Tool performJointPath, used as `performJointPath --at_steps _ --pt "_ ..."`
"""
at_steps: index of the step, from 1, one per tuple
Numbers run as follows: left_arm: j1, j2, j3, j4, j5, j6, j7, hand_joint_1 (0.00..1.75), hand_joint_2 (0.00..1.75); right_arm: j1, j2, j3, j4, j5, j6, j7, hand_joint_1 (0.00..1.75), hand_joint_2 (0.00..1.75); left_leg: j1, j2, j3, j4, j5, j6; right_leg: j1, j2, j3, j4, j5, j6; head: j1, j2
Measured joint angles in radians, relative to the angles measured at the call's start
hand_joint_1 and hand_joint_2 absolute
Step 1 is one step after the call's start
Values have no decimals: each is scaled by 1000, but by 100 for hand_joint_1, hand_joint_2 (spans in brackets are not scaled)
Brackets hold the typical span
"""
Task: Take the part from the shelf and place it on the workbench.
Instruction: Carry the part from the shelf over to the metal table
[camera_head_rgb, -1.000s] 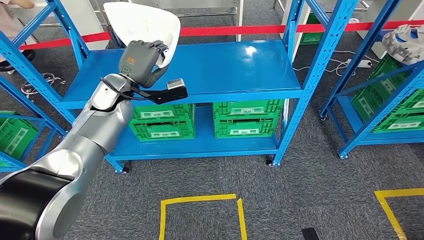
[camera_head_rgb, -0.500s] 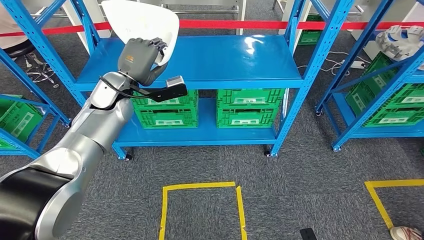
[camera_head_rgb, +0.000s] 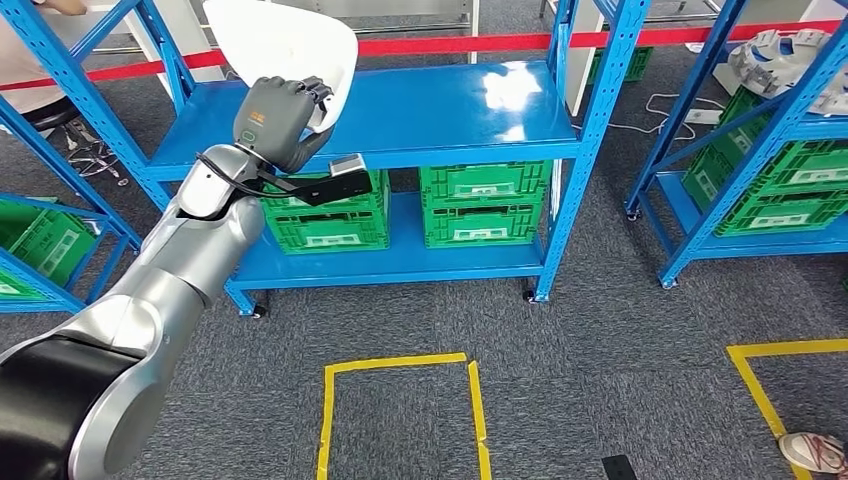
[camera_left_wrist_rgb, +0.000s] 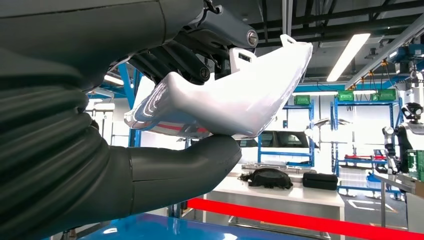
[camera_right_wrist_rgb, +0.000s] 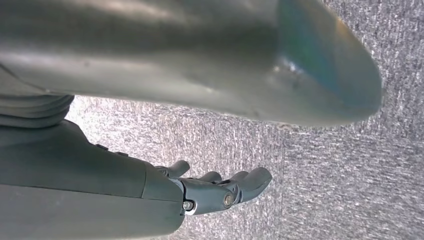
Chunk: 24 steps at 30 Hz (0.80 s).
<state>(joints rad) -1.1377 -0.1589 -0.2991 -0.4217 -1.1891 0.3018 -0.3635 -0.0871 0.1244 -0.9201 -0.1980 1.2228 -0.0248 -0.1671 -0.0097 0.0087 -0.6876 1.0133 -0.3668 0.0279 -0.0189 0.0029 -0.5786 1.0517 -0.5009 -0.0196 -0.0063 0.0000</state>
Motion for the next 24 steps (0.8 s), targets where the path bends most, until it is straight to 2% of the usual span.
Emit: performJointPath --at_steps 1,2,4,5,6,11,19,20,22,23,24 --pt "0 1 0 0 0 0 0 175 175 0 0 0 0 0 0 0 0 0 1 0 0 -5 18 -2 1 0 -3 1 2 -1 0 0" --pt "0 1 0 0 0 -1 0 175 175 0 0 0 0 0 0 0 0 0 2 -1 0 -9 33 -13 2 1 -6 1 3 -2 0 0" --pt "0 1 0 1 0 -2 0 175 175 0 0 0 0 0 0 0 0 0 4 0 -1 -14 36 -40 2 0 -11 2 5 -2 0 0" --pt "1 1 0 1 0 -2 0 175 175 0 0 0 0 0 0 0 0 0 4 -1 -2 -15 38 -48 2 0 -12 2 6 -2 0 0" --pt "1 2 0 1 0 -2 0 175 175 0 0 0 0 0 0 0 0 0 4 -1 -3 -16 37 -50 2 0 -13 2 6 -2 0 0" --pt "1 4 -1 1 0 -2 -4 175 175 0 0 0 0 0 -1 -1 0 0 4 -2 -7 -14 36 -52 1 -1 -15 1 6 0 0 0" --pt "1 9 -9 3 6 -12 -8 175 175 0 0 0 0 7 -23 -9 0 0 2 -3 -16 -10 35 -51 -2 -1 -18 -5 11 9 0 0" --pt "1 11 -10 2 6 -14 -9 175 175 0 2 0 0 5 -27 -12 0 0 1 -4 -17 -13 34 -47 -5 -3 -15 -11 13 14 0 0" --pt "1 14 -12 0 8 -15 -11 175 175 1 4 0 0 1 -34 -18 0 0 3 -7 6 -49 44 -29 -7 -5 -2 -25 17 25 0 0" --pt "0 14 -14 0 8 -15 -12 175 175 1 4 0 0 0 -36 -20 0 0 6 -9 23 -74 54 -19 -4 -5 0 -19 6 28 0 0" --pt "-2 13 -16 -1 9 -16 -13 175 175 1 4 0 0 -1 -38 -21 0 0 11 -10 37 -95 65 -13 -3 -3 -8 9 -17 31 1 0"
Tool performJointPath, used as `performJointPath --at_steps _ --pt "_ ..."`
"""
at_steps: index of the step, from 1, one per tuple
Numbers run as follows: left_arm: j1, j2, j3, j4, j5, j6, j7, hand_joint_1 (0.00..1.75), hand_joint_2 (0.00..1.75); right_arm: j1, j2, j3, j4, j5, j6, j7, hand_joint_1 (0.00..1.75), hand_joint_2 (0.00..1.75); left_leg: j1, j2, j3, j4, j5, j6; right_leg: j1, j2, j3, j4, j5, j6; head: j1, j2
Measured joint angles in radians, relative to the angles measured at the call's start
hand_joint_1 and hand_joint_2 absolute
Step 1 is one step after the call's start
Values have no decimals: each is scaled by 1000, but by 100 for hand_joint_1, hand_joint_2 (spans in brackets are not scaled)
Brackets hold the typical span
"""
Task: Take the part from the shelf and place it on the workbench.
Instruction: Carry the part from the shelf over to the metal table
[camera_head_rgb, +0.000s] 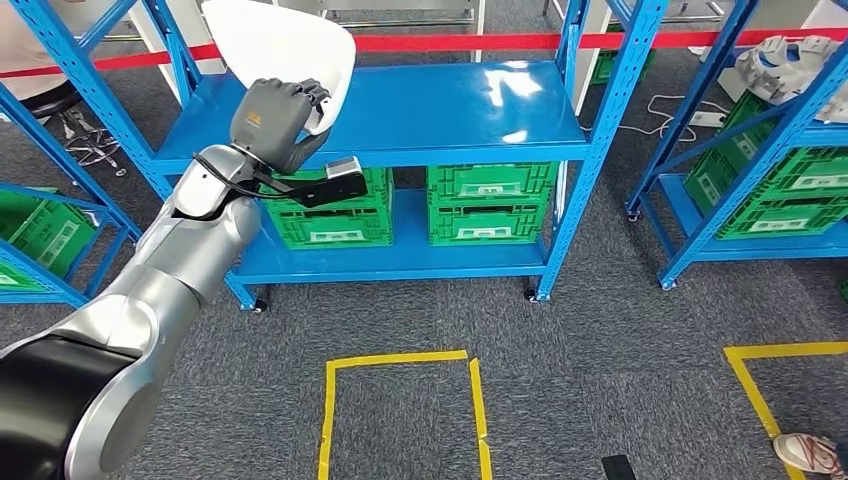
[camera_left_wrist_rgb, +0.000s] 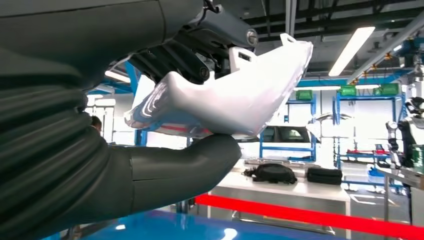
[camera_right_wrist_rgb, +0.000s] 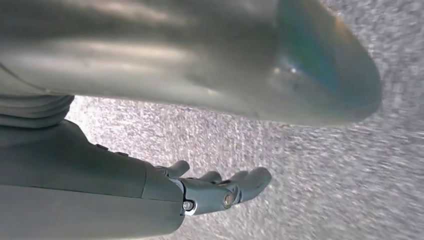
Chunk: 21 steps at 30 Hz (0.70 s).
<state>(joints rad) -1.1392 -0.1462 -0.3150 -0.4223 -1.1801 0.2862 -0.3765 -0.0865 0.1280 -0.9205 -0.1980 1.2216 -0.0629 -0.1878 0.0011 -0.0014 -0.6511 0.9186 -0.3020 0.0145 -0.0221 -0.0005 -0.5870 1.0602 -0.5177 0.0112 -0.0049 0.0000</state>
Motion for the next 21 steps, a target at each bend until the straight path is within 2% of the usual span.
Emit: performJointPath --at_steps 2,3,4,5,6,7,8,9,11,12,13,14,15,17,18,19,20,21 --pt "-1 -1 -5 2 1 -2 0 175 175 0 -2 0 0 -1 -1 0 0 0 4 -6 -2 -9 11 0 -3 2 -46 105 -70 8 2 0" --pt "2 -1 -7 4 1 -3 1 175 175 1 -2 -1 0 -2 -2 0 0 0 7 -12 -10 -5 14 -5 -7 2 -70 156 -96 13 3 0" --pt "5 -1 -8 5 2 -4 1 175 175 1 -3 -1 0 -2 -3 0 0 0 11 -19 -21 1 16 -9 -12 2 -80 182 -106 19 3 0" --pt "8 -2 -10 7 2 -6 2 175 175 1 -4 -2 0 -2 -5 -1 0 0 17 -28 -34 10 19 -16 -17 2 -73 173 -97 26 3 0" --pt "9 -2 -10 8 2 -8 4 175 175 1 -5 -3 0 -3 -7 -1 0 0 25 -36 -50 26 20 -26 -24 6 -47 129 -75 36 3 0" --pt "9 -3 -10 8 2 -9 5 175 175 -1 -5 -4 0 -3 -8 -1 0 0 32 -45 -67 46 20 -38 -29 15 -21 87 -57 46 4 0" --pt "9 -3 -11 8 3 -12 6 175 175 -2 -3 -5 1 -3 -10 -2 0 0 35 -54 -86 71 16 -51 -34 32 -2 50 -44 51 7 0" --pt "8 -4 -11 8 4 -13 7 175 175 -2 -1 -6 1 -3 -10 -2 0 0 37 -62 -102 91 13 -62 -36 43 5 36 -40 46 7 0" --pt "7 -4 -11 6 7 -16 6 175 175 -2 1 -8 2 -4 -12 -2 0 0 33 -75 -119 108 9 -75 -35 48 -5 52 -42 18 7 0" --pt "6 -3 -12 6 8 -17 5 175 175 -3 0 -8 2 -5 -13 -2 0 0 35 -80 -121 105 12 -78 -35 36 -8 60 -41 4 3 0" --pt "4 -2 -12 6 9 -19 6 175 175 -5 1 -9 2 -6 -13 -4 0 0 35 -78 -123 106 10 -79 -35 28 -10 62 -38 -5 2 0" --pt "3 -1 -12 6 9 -22 7 175 175 -7 1 -9 2 -7 -13 -5 0 0 34 -66 -129 123 -6 -79 -34 20 -12 61 -33 -13 -1 0" --pt "2 0 -13 6 10 -24 8 175 175 -7 1 -10 2 -7 -13 -6 0 0 33 -49 -143 162 -35 -78 -32 12 -14 58 -27 -19 -5 0" --pt "-1 0 -14 6 12 -28 10 175 175 -5 1 -11 2 -8 -13 -9 0 0 30 -13 -188 299 -123 -73 -24 -6 -17 52 -18 -26 -10 0" --pt "-1 0 -15 6 12 -30 10 175 175 -5 1 -12 2 -8 -13 -10 0 0 28 -6 -209 367 -159 -70 -20 -17 -18 51 -16 -27 -10 0" --pt "-1 0 -16 6 12 -31 10 175 175 -5 0 -14 2 -9 -13 -11 0 0 25 -2 -216 411 -180 -64 -16 -28 -20 51 -15 -28 -10 0" --pt "-2 0 -17 6 12 -33 11 175 175 -7 -1 -15 2 -10 -13 -11 0 0 20 -1 -205 418 -185 -55 -11 -40 -20 50 -15 -29 -11 0" --pt "-5 0 -17 5 12 -36 11 175 175 -9 -1 -16 2 -12 -13 -12 0 0 13 2 -175 385 -176 -43 -6 -52 -20 50 -15 -29 -11 0"
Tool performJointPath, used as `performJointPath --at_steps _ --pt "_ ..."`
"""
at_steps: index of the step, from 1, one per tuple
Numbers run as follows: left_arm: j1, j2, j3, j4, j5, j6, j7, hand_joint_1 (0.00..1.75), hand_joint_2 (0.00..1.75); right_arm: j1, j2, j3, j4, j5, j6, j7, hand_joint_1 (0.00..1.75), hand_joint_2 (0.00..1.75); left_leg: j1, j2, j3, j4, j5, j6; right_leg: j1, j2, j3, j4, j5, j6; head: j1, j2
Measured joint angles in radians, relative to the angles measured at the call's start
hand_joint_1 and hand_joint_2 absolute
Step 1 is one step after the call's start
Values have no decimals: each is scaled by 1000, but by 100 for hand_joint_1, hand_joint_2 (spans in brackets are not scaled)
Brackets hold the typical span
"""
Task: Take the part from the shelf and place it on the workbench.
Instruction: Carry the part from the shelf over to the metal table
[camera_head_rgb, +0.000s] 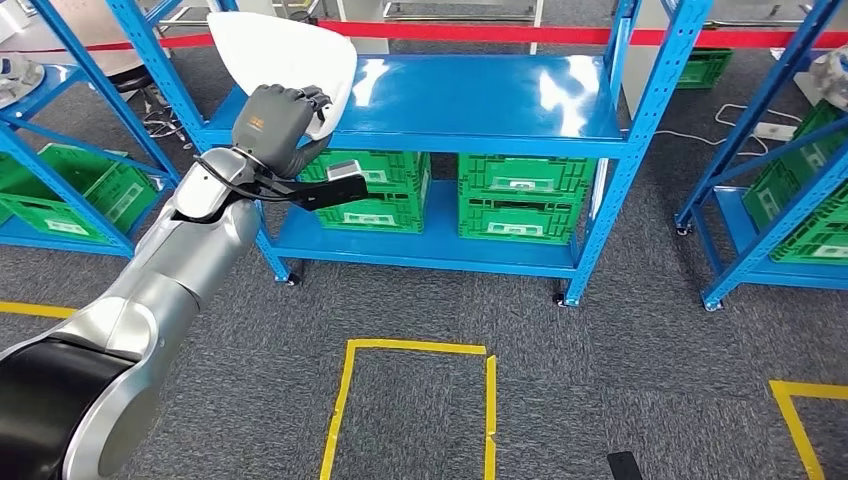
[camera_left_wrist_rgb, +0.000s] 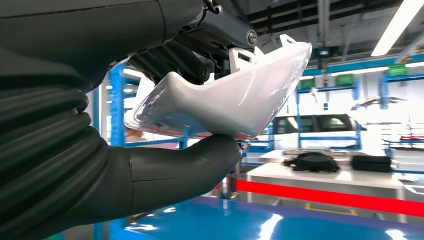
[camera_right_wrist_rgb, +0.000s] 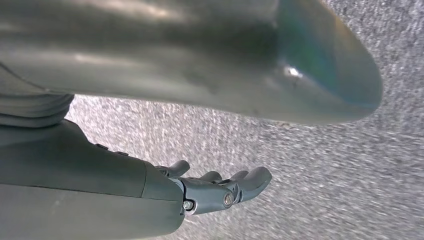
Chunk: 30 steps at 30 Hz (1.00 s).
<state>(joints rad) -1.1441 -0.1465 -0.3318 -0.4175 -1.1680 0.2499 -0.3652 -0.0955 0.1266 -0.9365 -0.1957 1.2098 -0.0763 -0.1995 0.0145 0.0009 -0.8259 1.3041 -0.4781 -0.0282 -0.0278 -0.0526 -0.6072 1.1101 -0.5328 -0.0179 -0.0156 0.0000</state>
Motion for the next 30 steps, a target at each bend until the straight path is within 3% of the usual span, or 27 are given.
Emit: performJointPath --at_steps 3,5,7,9,11,13,14,16,18,20,22,24,26,28,29,30 --pt "-21 -2 -1 -10 2 -13 -5 175 175 -10 0 -3 0 -8 0 -1 0 0 -33 45 122 -180 38 50 13 -34 5 -7 -1 1 2 0" --pt "-37 -2 -2 -15 5 -24 -7 175 175 -17 -1 -6 0 -12 0 -2 0 0 -46 57 149 -227 44 62 14 -56 12 -17 0 6 3 0" --pt "-45 0 -3 -18 7 -33 -11 175 175 -25 -4 -7 0 -15 0 -2 0 0 -43 35 163 -247 56 57 13 -68 26 -29 0 15 3 0" --pt "-51 -2 -5 -21 8 -37 -12 175 175 -30 -5 -8 0 -16 0 -3 0 0 -34 14 180 -275 68 56 12 -25 21 -3 -22 23 3 0" --pt "-58 -7 -8 -22 8 -39 -13 175 175 -30 -8 -8 0 -16 0 -2 0 0 -29 -10 185 -287 74 59 11 33 -30 99 -72 27 3 0" --pt "-56 -10 -9 -20 9 -41 -14 175 175 -27 -12 -9 0 -16 0 -1 0 0 -29 -39 181 -284 75 60 11 50 -90 204 -103 31 4 0" --pt "-54 -11 -9 -19 11 -41 -16 175 175 -26 -13 -10 0 -16 0 -1 0 0 -29 -53 179 -280 75 59 11 52 -102 214 -93 32 4 0" --pt "-53 -11 -9 -20 21 -45 -25 175 175 -27 -14 -10 0 -17 0 -2 0 0 -28 -82 174 -269 72 56 7 64 -71 125 -25 35 4 0" --pt "-56 -12 -9 -23 40 -55 -40 175 175 -28 -16 -10 0 -19 0 -3 0 0 -27 -108 166 -254 68 47 0 105 -21 10 24 36 3 0" --pt "-61 -11 -9 -29 67 -70 -63 175 175 -30 -17 -10 0 -23 0 -4 0 0 -27 -130 154 -248 70 35 -1 124 -4 -28 29 31 3 0" --pt "-65 -7 -9 -40 103 -90 -95 175 175 -33 -16 -11 0 -26 0 -4 0 0 -26 -144 147 -251 76 24 0 99 -2 -33 35 19 4 0" --pt "-74 0 -9 -55 133 -107 -130 175 175 -37 -17 -12 0 -27 0 -3 0 0 -29 -98 130 -226 61 12 -5 75 2 -39 40 7 -4 0" --pt "-88 2 -9 -74 152 -119 -164 175 175 -36 -19 -15 0 -28 1 1 0 0 -27 -30 82 -127 9 -1 -6 51 4 -42 41 0 -13 0" --pt "-96 -1 -10 -97 162 -135 -197 175 175 -31 -21 -20 0 -32 1 7 0 0 -17 -8 23 -6 -38 -11 -8 23 5 -42 38 1 -14 0" --pt "-97 -1 -14 -113 167 -149 -213 175 175 -29 -21 -23 0 -34 0 8 0 0 -12 -5 11 19 -39 -14 -9 8 7 -42 36 2 -15 0" --pt "-97 -2 -19 -133 172 -164 -227 175 175 -27 -22 -26 0 -37 0 8 0 0 -9 -2 20 3 -23 -16 -10 -6 9 -42 34 5 -15 0"
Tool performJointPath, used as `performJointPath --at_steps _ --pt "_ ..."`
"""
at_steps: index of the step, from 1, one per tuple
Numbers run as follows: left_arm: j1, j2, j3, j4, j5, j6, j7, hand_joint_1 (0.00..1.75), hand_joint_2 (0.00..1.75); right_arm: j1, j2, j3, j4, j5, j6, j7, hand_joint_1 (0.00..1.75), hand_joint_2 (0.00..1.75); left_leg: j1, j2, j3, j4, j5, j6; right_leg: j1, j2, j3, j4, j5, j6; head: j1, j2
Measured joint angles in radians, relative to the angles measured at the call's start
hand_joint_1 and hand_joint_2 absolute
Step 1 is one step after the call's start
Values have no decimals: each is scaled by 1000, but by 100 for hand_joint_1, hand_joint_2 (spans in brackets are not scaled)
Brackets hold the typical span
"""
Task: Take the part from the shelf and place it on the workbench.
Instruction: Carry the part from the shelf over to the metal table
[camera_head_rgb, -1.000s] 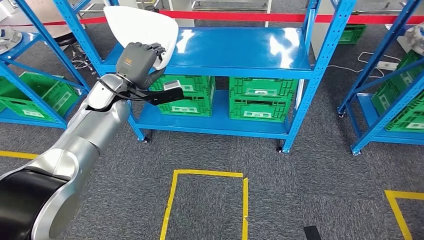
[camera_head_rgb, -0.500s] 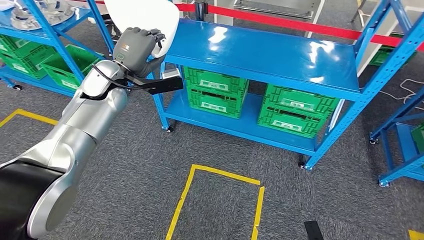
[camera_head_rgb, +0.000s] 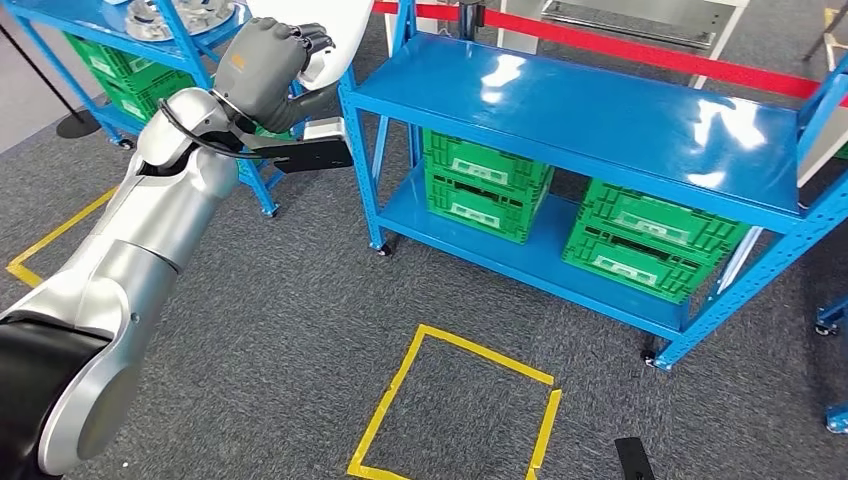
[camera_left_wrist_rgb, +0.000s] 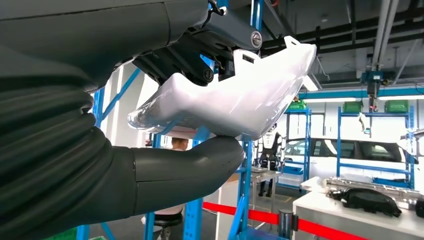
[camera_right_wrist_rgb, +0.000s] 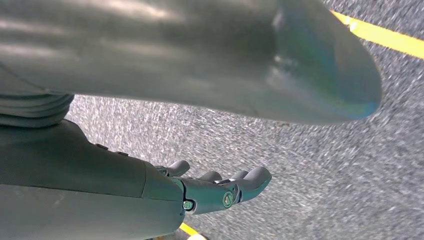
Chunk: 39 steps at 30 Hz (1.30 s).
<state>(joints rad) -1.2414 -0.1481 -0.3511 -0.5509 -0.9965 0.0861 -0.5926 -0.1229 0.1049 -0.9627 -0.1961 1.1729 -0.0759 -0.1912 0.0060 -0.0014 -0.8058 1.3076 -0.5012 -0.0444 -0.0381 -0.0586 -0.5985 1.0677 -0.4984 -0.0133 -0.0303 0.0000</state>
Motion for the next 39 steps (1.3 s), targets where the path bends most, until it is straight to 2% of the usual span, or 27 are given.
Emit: performJointPath --at_steps 1,3,5,7,8,10,12,13,14,15,16,18,20,22,23,24,25,26,27,29,30,31,33,35,36,38,39 --pt "0 0 -9 -26 8 -19 -11 175 175 1 0 -3 0 -3 0 0 0 0 2 8 30 -54 29 0 -1 -13 4 0 -3 3 0 0" --pt "-1 -2 -34 -90 39 -68 -22 175 175 5 -1 -8 0 -9 0 -4 0 0 -2 47 105 -188 75 7 1 -39 13 -1 -11 14 0 0" --pt "-1 -3 -71 -161 93 -133 -13 175 175 9 -4 -13 0 -16 -1 -13 0 0 -10 65 139 -251 83 22 7 -63 23 -7 -17 28 3 0" --pt "1 2 -112 -225 149 -183 6 175 175 12 -5 -19 0 -21 -2 -23 0 0 -15 40 141 -255 82 38 9 -85 38 -18 -19 42 5 0" --pt "3 6 -129 -255 170 -196 14 175 175 12 -6 -22 0 -23 -2 -27 0 0 -13 27 144 -260 83 45 6 -81 44 -19 -23 48 6 0" --pt "4 9 -158 -310 201 -210 26 175 175 15 -7 -26 0 -23 -2 -32 0 0 -9 4 153 -269 85 59 4 -29 26 30 -57 52 9 0" --pt "9 11 -189 -352 224 -224 34 175 175 21 -9 -29 0 -22 -1 -33 0 0 -9 -21 156 -271 84 70 7 37 -41 158 -114 49 13 0" --pt "15 14 -205 -371 234 -234 38 175 175 23 -10 -30 0 -22 -1 -33 0 0 -11 -36 156 -271 84 74 11 50 -79 221 -132 47 15 0" --pt "21 17 -221 -389 244 -244 42 175 175 25 -10 -31 0 -22 0 -34 0 0 -14 -53 156 -270 83 75 14 55 -105 255 -133 43 15 0" --pt "24 20 -235 -406 255 -255 47 175 175 25 -10 -32 0 -23 1 -35 0 0 -16 -69 156 -268 82 76 17 58 -114 251 -114 39 16 0" --pt "24 23 -247 -421 266 -263 53 175 175 25 -10 -32 0 -23 1 -36 0 0 -17 -85 156 -266 82 76 19 64 -103 208 -77 35 16 0" --pt "19 27 -269 -446 287 -276 67 175 175 26 -10 -32 0 -24 2 -41 0 0 -19 -115 154 -258 80 72 20 106 -53 71 -5 26 15 0" --pt "14 28 -290 -459 307 -286 81 175 175 27 -10 -33 0 -24 2 -47 0 0 -18 -142 149 -256 80 64 20 136 -20 -6 19 24 16 0" --pt "13 34 -304 -462 322 -292 89 175 175 26 -9 -33 0 -24 2 -50 0 0 -16 -166 147 -261 84 51 21 121 -12 -13 17 21 16 0" --pt "13 39 -308 -463 327 -293 90 175 175 25 -9 -33 0 -24 2 -51 0 0 -17 -159 145 -261 85 46 19 109 -7 -17 20 16 16 0" --pt "11 44 -311 -464 329 -293 91 175 175 25 -8 -33 0 -24 2 -51 0 0 -20 -134 139 -250 78 40 17 96 -1 -22 22 10 13 0" --pt "9 48 -314 -466 331 -293 92 175 175 26 -7 -33 0 -24 2 -51 0 0 -23 -97 123 -220 61 35 15 83 4 -27 23 5 11 0" --pt "8 50 -318 -467 332 -293 93 175 175 29 -7 -33 0 -24 3 -51 0 0 -24 -55 97 -169 35 30 15 68 8 -30 23 0 8 0" --pt "7 51 -322 -467 333 -293 93 175 175 32 -7 -33 0 -25 3 -51 0 0 -22 -26 63 -103 5 25 15 53 11 -30 21 -2 5 0" --pt "9 53 -329 -467 334 -294 93 175 175 36 -7 -33 0 -25 3 -51 0 0 -12 -8 4 8 -31 17 14 23 16 -30 16 -2 5 0" --pt "10 54 -333 -467 334 -295 93 175 175 36 -7 -33 0 -25 3 -51 0 0 -8 -5 -2 16 -22 14 14 8 18 -30 13 -1 5 0" --pt "10 55 -335 -467 334 -295 93 175 175 35 -6 -33 0 -25 3 -51 0 0 -5 1 16 -19 3 13 13 -6 22 -30 10 1 5 0" --pt "7 58 -340 -468 336 -295 93 175 175 35 -6 -33 0 -25 3 -51 0 0 -6 38 93 -160 63 17 14 -32 32 -30 2 9 4 0" --pt "3 57 -344 -469 350 -305 89 175 175 35 -6 -33 0 -24 3 -46 0 0 -13 68 145 -255 87 30 19 -54 39 -30 -6 20 6 0" --pt "1 57 -346 -468 362 -315 84 175 175 35 -6 -33 0 -23 3 -41 0 0 -17 67 151 -267 85 38 21 -65 43 -32 -9 26 7 0" --pt "1 59 -351 -464 391 -335 72 175 175 33 -6 -33 0 -22 3 -29 0 0 -16 39 153 -274 89 52 19 -79 51 -37 -13 39 7 0" --pt "1 61 -353 -462 403 -341 66 175 175 33 -5 -33 0 -21 3 -25 0 0 -14 27 155 -278 91 58 16 -64 51 -32 -20 44 7 0"
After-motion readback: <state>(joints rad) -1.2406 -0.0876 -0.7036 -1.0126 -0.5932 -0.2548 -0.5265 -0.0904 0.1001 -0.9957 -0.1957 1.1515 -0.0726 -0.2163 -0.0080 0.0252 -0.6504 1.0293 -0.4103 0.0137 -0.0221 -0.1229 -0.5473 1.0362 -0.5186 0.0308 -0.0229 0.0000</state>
